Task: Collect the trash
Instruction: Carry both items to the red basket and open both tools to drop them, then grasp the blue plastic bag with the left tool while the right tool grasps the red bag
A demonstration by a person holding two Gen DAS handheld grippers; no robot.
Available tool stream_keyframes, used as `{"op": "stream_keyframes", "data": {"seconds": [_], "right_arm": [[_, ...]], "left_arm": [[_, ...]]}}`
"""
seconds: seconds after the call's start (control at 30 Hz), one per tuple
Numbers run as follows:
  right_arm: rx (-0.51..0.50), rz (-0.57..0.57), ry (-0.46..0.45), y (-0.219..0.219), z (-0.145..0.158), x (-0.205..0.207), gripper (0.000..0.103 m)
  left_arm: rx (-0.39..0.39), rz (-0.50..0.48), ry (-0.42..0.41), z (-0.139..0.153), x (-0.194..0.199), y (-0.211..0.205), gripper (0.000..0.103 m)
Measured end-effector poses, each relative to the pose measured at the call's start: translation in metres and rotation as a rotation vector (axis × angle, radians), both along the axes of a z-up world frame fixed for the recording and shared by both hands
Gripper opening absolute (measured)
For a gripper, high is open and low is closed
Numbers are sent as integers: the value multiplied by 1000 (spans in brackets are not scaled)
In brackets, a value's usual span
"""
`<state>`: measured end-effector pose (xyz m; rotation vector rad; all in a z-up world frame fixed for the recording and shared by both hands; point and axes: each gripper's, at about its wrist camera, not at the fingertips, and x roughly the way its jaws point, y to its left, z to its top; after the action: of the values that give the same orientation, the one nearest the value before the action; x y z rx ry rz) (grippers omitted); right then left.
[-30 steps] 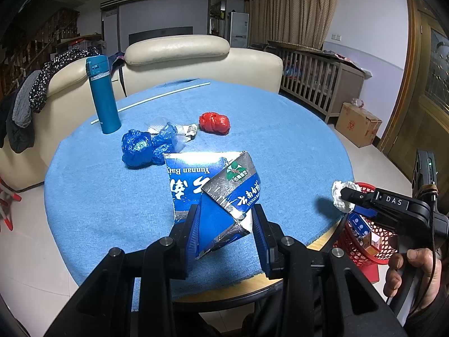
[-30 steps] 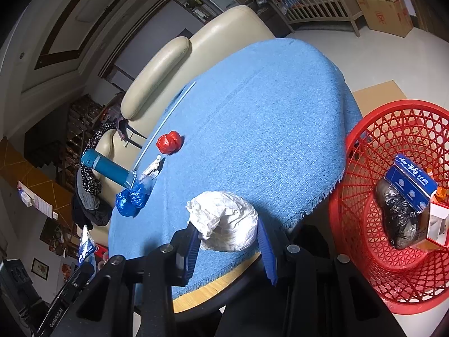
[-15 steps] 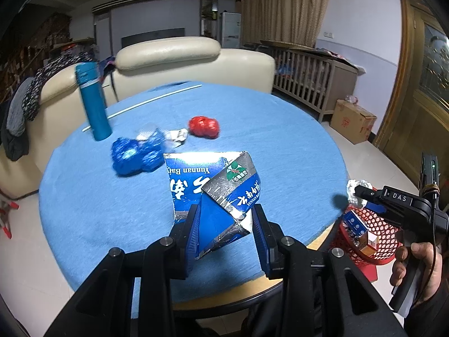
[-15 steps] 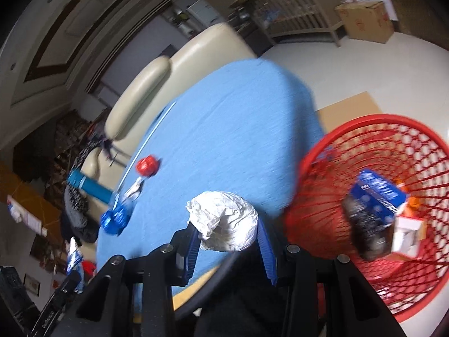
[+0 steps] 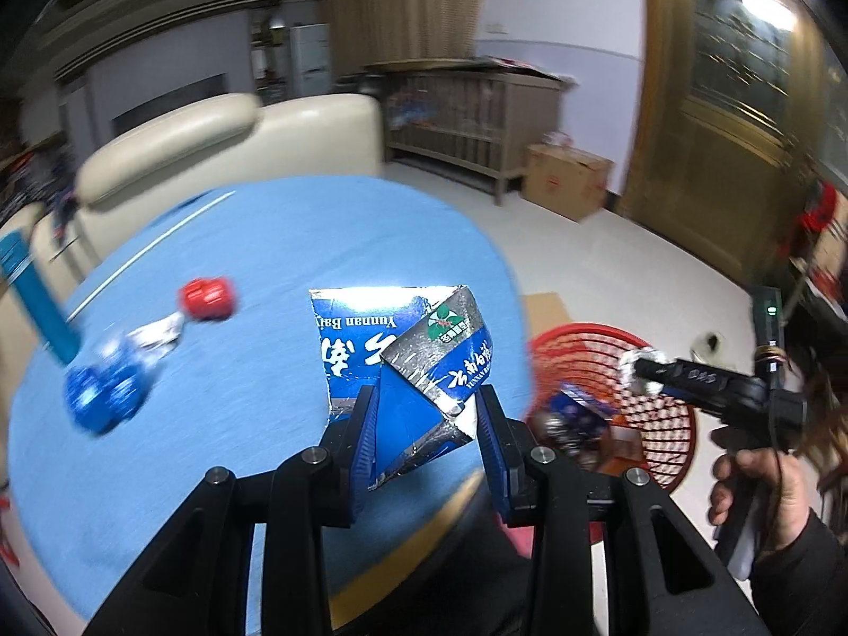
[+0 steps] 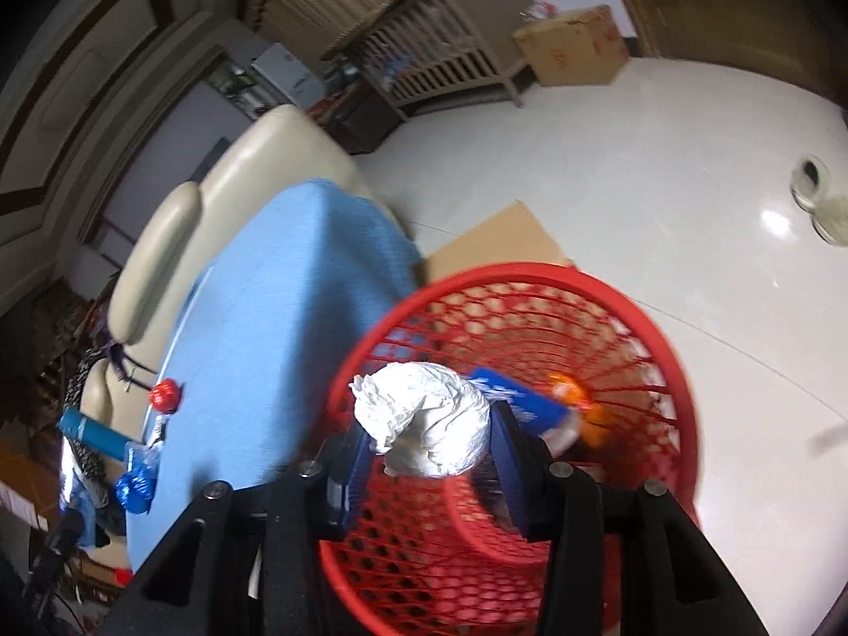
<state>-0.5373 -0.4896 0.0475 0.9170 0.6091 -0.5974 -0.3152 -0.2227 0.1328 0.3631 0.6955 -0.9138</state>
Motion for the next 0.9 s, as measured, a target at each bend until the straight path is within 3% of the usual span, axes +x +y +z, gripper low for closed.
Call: {"op": "stream_keyframes", "data": {"seconds": [0.03, 0.1, 0.13, 0.27, 0.3, 0.37, 0.47, 0.67, 0.9], "right_arm": [[4, -8, 8, -2, -3, -3, 48], [21, -15, 22, -10, -9, -9, 67], [34, -20, 19, -13, -11, -12, 71], [18, -52, 9, -21, -6, -24, 76], [7, -70, 3, -24, -2, -29, 77], [-10, -103, -4, -29, 5, -39, 77], [-31, -153, -20, -36, 17, -52, 77], [-57, -168, -27, -37, 34, -51, 77], [-83, -30, -14, -4, 46, 8, 77]], "left_arm": [[8, -35, 3, -2, -6, -14, 38], [29, -104, 20, -7, -15, -39, 38], [35, -126, 26, -9, -19, -48, 38], [107, -221, 61, -28, -36, -97, 41], [125, -230, 70, -34, -38, -105, 44], [164, -250, 111, -46, -39, -122, 65], [197, -261, 163, -58, -37, -138, 66], [201, -244, 183, -59, -28, -132, 67], [142, -138, 181, -43, 4, -92, 69]]}}
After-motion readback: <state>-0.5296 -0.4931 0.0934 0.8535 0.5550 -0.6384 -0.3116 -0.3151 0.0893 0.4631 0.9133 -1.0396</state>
